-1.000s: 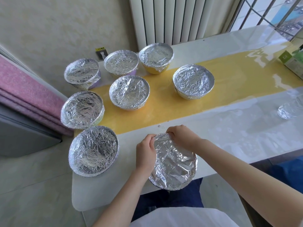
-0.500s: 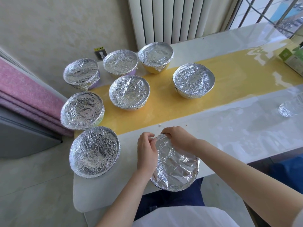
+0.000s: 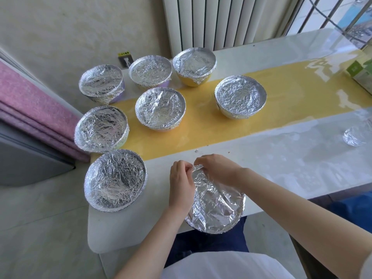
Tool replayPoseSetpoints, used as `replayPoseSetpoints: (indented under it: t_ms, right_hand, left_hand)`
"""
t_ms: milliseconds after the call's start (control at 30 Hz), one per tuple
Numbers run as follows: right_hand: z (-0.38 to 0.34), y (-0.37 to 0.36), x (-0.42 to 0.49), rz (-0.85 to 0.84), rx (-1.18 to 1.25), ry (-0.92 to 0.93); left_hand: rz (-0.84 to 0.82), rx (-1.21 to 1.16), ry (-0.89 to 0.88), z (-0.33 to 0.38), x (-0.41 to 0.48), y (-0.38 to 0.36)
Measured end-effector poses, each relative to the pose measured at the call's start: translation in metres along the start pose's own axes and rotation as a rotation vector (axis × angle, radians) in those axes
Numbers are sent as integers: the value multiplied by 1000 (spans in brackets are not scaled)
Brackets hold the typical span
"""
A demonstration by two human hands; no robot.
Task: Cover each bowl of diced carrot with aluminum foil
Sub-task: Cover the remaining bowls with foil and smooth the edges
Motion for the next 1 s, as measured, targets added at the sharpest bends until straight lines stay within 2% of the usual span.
replayPoseSetpoints:
  t_ms: [133,367,433,600,733,900,1000]
  right_hand:
    - [10,-2,0,8,136,-59]
    - [28,0,-10,135,289,-140]
    - [28,-2,-11,143,288,-136]
    - [24,-2,-13,181,191,-113]
    - [23,0,-8,84,5,-134]
    - [14,5,5,41,118,-78]
    - [13,-4,9,67,80,-89]
  left_hand:
    - [4,26,-20,0,-2,0]
    - [19,99,78,1,-4,6]
    - [-26,76,69,2,-1,6]
    - [-67,-83,184,-4,7,6]
    - [-80,-125,200,-4,6,6]
    - [-62,-164,210,1,5,7]
    - [-29,-141,169,0,6,6]
Point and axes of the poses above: each hand's wrist, its own x-axis towards the middle knuckle, its own y-axis out of the back of the hand, z = x × y, the point moved 1 cm from there along x, towards the middle knuckle, and after that the axes turned 6 degrees about y, right-handed, at the moved point
